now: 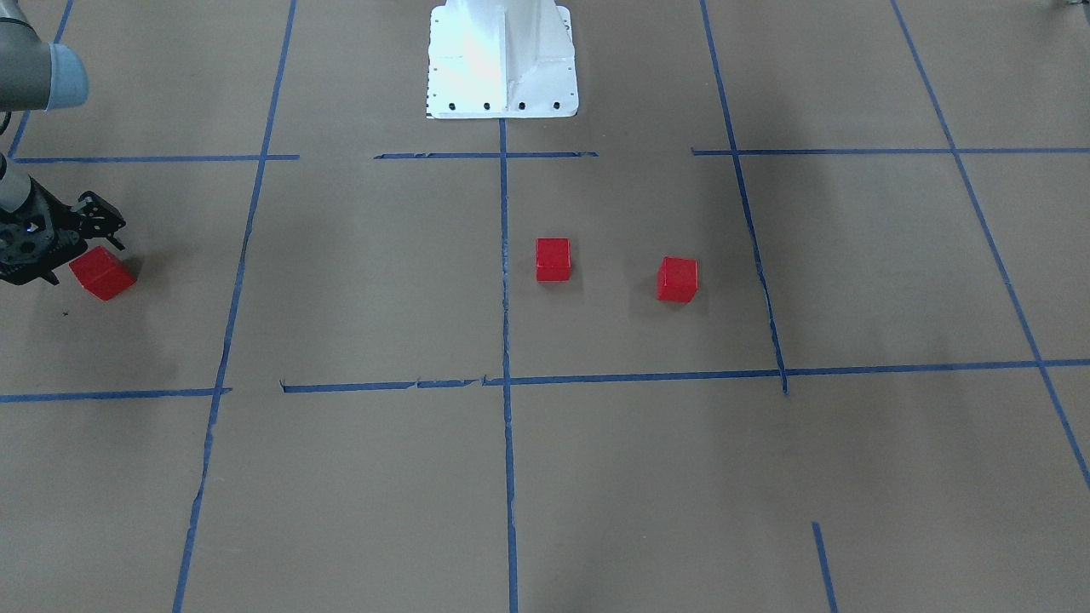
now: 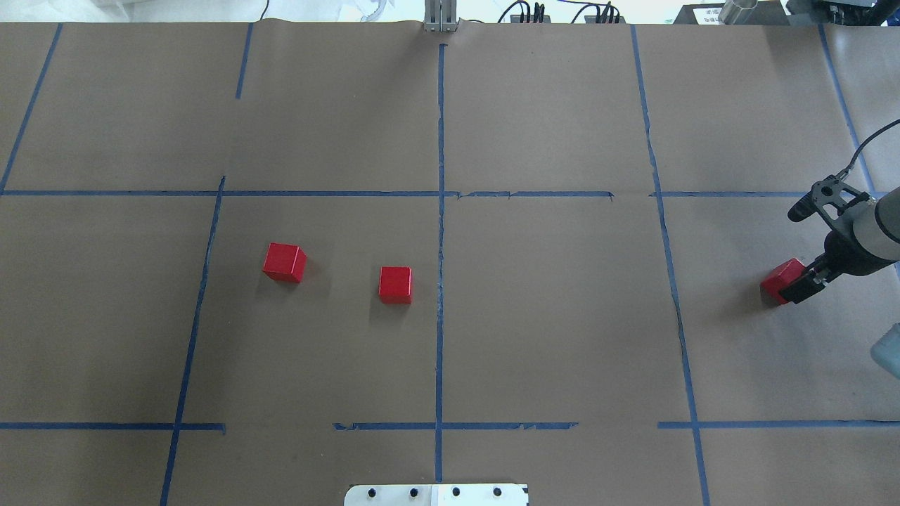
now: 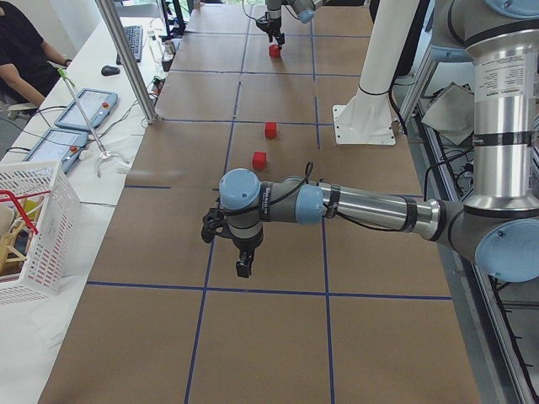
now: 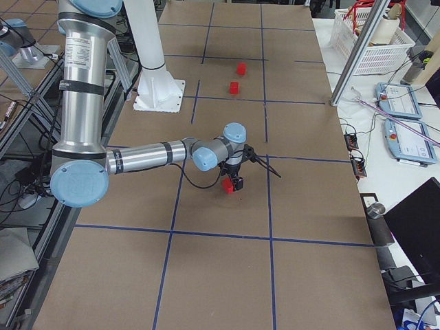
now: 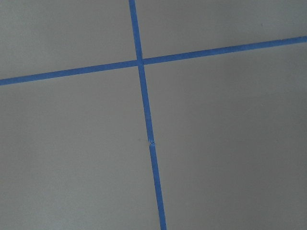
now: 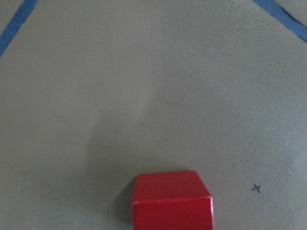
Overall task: Form red blocks into L shape at center
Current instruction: 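Lower the right gripper onto the outlying red cube and grasp it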
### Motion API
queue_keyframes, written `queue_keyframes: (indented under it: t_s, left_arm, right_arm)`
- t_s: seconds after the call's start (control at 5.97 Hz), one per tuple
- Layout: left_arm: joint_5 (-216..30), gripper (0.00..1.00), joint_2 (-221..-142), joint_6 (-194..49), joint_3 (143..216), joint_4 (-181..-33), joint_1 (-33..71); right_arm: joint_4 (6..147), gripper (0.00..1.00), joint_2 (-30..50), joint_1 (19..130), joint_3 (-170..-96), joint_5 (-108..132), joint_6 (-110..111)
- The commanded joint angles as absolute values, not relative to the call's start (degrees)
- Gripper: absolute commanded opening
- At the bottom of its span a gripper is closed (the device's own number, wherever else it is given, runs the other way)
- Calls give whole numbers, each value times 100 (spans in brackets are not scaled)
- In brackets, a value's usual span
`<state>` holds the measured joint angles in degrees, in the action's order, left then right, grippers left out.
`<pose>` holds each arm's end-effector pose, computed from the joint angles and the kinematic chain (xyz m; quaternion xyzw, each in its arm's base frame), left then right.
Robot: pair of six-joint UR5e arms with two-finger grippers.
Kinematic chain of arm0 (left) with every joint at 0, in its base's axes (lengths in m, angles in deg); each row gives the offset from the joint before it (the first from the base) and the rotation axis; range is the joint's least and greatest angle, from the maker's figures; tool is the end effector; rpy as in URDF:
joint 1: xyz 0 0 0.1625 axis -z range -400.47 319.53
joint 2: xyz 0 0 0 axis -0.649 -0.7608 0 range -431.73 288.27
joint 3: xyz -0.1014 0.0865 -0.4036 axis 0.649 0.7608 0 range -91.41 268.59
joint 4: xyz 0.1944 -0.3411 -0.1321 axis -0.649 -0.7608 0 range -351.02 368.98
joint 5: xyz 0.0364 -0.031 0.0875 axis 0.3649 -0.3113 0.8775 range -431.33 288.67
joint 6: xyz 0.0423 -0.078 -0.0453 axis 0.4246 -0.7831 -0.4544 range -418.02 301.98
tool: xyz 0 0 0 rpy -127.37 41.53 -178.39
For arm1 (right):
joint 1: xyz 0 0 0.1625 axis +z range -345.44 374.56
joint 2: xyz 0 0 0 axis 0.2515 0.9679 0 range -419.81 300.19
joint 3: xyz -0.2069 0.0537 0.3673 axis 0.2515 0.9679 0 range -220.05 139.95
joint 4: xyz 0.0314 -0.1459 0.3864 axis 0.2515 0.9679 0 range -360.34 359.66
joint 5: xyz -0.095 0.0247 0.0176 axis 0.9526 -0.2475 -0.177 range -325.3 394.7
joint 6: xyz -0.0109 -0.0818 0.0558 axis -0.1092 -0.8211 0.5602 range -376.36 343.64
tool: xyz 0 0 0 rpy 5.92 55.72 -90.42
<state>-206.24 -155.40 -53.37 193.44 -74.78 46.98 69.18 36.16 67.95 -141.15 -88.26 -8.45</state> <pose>-0.0431 -0.4458 0.5934 0.0254 0.3815 0.0657 0.9217 -0.2183 -0.4265 0.5822 0.0919 -0.3365 -0.2927 0.8903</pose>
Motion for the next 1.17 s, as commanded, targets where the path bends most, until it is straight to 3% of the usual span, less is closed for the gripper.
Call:
queue_keyframes:
  t_s: [0.0,0.17,0.33,0.5,0.67,1.0]
  left_arm:
    - [-20624,100,-15540,-5337,19344,-7478,4698]
    - [-20624,100,-15532,-5337,19344,-7478,4698]
    - [-20624,100,-15531,-5337,19344,-7478,4698]
    - [-20624,100,-15531,-5337,19353,-7478,4698]
    - [-20624,100,-15531,-5337,19431,-7478,4698]
    - [-20624,100,-15549,-5345,19432,-7478,4698]
  right_arm:
    - [6918,99,3573,6695,-14033,-8818,-845]
    - [6918,97,3416,6651,-13937,-8817,-845]
    - [6918,85,3337,6625,-13849,-8826,-845]
    - [6918,24,3344,6633,-13814,-8826,-863]
    - [6918,0,3405,6651,-14005,-8861,-845]
    - [7006,0,3337,6616,-15004,-8888,243]
